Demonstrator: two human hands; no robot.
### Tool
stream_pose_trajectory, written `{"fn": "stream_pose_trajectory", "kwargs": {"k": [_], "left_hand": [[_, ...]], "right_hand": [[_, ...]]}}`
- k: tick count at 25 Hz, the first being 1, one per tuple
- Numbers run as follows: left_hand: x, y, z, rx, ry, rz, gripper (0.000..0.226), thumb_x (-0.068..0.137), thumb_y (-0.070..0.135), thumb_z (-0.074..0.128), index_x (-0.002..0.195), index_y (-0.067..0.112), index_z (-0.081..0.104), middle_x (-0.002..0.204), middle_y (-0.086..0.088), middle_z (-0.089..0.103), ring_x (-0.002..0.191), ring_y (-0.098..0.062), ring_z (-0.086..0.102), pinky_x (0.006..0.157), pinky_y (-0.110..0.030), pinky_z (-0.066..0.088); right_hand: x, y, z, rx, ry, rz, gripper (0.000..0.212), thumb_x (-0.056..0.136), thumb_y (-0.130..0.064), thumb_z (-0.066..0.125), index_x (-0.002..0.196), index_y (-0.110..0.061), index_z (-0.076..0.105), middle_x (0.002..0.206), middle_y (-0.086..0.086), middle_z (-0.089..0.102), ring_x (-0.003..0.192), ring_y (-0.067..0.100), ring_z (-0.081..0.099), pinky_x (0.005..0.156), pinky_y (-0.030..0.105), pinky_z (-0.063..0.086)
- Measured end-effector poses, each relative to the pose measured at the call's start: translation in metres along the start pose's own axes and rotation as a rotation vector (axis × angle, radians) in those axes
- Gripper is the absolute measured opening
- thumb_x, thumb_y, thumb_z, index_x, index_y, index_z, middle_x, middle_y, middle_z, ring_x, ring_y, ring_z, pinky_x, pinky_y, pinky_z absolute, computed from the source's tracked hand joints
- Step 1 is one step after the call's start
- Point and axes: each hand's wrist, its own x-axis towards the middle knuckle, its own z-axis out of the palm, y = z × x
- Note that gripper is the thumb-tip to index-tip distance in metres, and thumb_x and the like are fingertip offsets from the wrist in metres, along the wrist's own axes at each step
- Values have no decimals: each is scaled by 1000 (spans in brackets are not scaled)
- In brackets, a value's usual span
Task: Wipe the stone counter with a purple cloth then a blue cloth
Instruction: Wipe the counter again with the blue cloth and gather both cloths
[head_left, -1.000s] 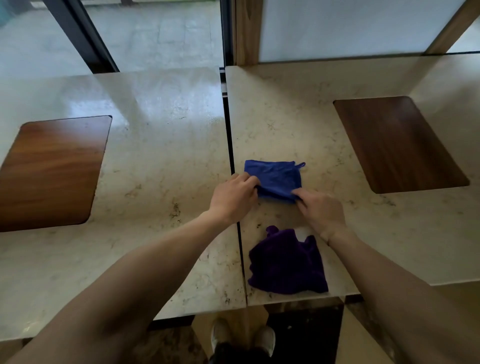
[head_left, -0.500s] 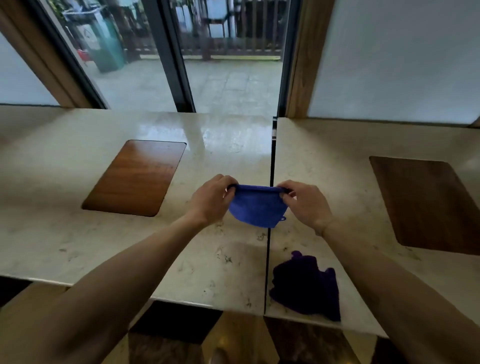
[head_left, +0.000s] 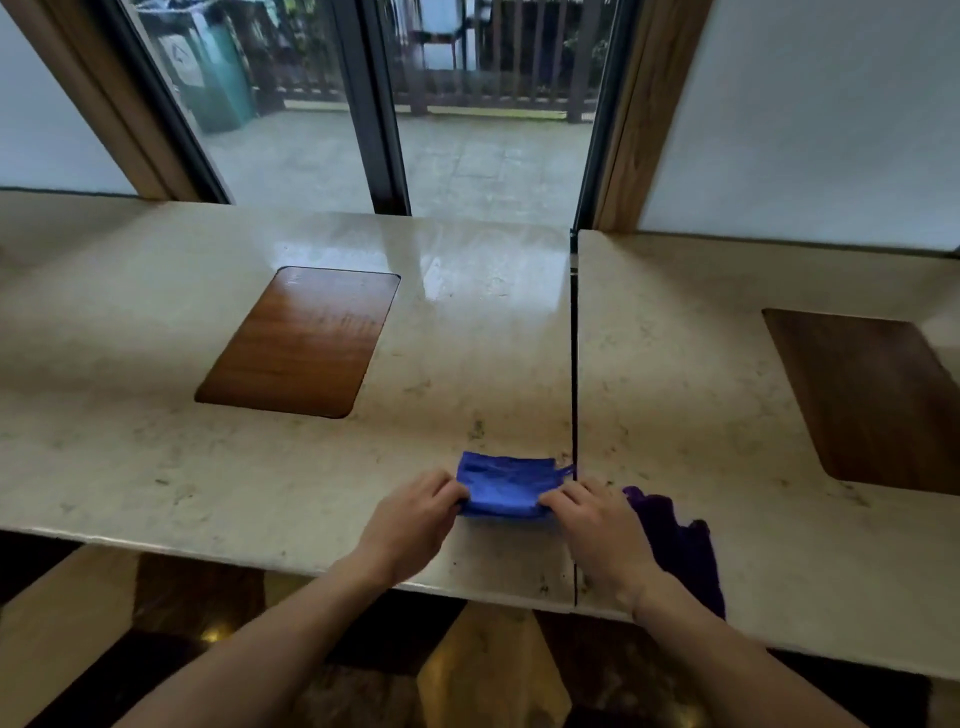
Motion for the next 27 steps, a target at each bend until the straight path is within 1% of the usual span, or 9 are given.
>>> {"fn": "stream_pose_trajectory", "kwargs": {"k": [4,7,11,13,15,18,19,24,27], "left_hand": [[-39,-10,23,21,-170,115,19,99,27,51,115,22,59,114,-1,62,97,-20,59,77,-32,52],[-53,-10,31,21,-187,203,25,102,27,45,120,20,61,118,-2,62,102,-22,58,82,-35,52],[-62,-17,33,37,-245,315,28,104,35,42,126,24,56,128,0,58,115,-20,54,93,-34,45],[-57,-28,29,17,-238,345,37,103,47,37,122,25,60,125,1,60,113,-19,55,93,-34,44],[-42,-48,21,-12,-171,266,44,99,52,35,119,24,64,120,1,62,110,-19,58,91,-35,46],[-2,-105,13,39,-89,2,58,93,57,31,126,22,63,129,-5,58,121,-25,52,98,-42,45],[11,-126,12,79,-95,-86,62,91,60,30,130,23,60,136,-7,54,128,-29,46,102,-46,42],[58,-206,29,149,-134,-303,56,90,69,35,140,43,40,155,-3,29,145,-38,17,111,-72,19],[72,-233,36,140,-161,-346,57,86,76,29,137,52,31,158,3,19,148,-41,8,110,-77,9]], "right_hand": [[-48,-38,25,-62,-109,122,37,75,-19,82,107,-32,68,100,-9,70,92,14,62,75,30,52],[-62,-63,28,-112,-159,247,25,88,-22,69,111,-32,67,108,-9,68,101,15,60,83,32,49],[-76,-84,33,-144,-272,331,34,91,-29,60,124,-37,57,133,-9,53,128,20,45,102,43,38],[-66,-94,37,-122,-173,367,40,84,-31,60,123,-37,59,134,-4,55,129,25,48,100,49,40],[-39,-104,46,-91,-85,456,50,87,-42,48,137,-44,45,148,-3,47,137,29,39,105,56,37],[-3,-104,85,-46,-161,507,67,89,-78,19,148,-58,-6,164,-10,-9,149,35,-14,110,69,-7],[1,-102,98,-87,-199,506,70,87,-83,12,147,-58,-15,163,-9,-17,147,36,-22,108,71,-13],[-1,-102,122,-154,-169,540,71,89,-81,16,152,-53,0,166,-4,7,151,40,-3,106,76,-3],[3,-101,125,-153,-139,560,68,91,-73,25,152,-52,4,165,-5,13,151,39,3,108,78,11]]}}
